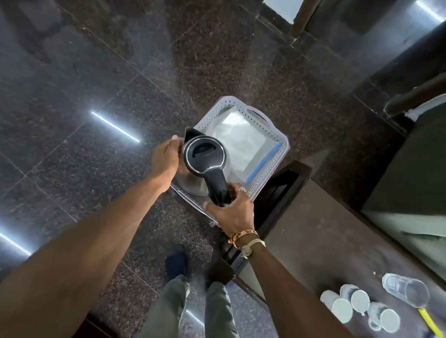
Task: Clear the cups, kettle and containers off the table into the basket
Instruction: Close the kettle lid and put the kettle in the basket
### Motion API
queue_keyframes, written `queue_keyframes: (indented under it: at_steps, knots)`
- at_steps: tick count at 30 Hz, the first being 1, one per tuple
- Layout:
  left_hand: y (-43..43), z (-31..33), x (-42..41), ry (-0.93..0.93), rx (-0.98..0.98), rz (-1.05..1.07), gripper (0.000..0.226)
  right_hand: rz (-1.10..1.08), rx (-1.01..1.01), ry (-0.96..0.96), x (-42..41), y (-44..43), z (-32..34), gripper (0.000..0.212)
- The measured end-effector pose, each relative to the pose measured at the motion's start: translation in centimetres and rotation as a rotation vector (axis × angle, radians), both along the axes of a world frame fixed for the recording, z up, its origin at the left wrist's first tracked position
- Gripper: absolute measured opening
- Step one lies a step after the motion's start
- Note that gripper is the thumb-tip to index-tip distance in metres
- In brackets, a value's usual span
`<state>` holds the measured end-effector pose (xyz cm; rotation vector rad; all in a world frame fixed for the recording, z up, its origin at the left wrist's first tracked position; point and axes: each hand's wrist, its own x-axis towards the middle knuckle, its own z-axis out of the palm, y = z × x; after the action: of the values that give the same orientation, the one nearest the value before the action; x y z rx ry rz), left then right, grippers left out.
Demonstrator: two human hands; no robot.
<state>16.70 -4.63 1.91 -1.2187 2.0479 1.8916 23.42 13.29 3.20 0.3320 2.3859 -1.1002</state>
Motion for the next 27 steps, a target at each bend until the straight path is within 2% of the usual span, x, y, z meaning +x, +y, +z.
queue_keyframes:
  at_steps: [4,7,11,16,18,21,27]
  knots:
    - [-0.4,-0.8,-0.8,0.003,0.078,-0.005,0.04,-0.035,0.022,-0.037,0.4,-0.8,-2.2,0.043]
    - [-0.5,-1.9,-1.0,0.0,0.114,-0.012,0.04,-0.081,0.01,0.014,0.5,-1.2,-3.3,0.031]
    - [-0.9,-3.5,-1.4,0.019,0.146,-0.037,0.031,-0.164,-0.005,0.11,0.3,-1.5,-4.2,0.039]
    - [-0.8,-4.9,-1.4,0.053,0.285,-0.117,0.043,-0.268,-0.061,0.181,0.2,-2.5,-5.8,0.038]
    - [-0.9,-5.1,-1.5,0.076,0.308,-0.117,0.04,-0.266,-0.072,0.19,0.0,-2.8,-5.7,0.04]
    - [-0.7,-4.5,-1.6,0.091,0.353,-0.087,0.036,-0.244,-0.07,0.208,0.1,-2.9,-4.6,0.041]
    - [0.2,0.4,-2.0,0.121,0.363,-0.128,0.036,-0.362,-0.063,0.311,0.6,-2.3,-0.3,0.036]
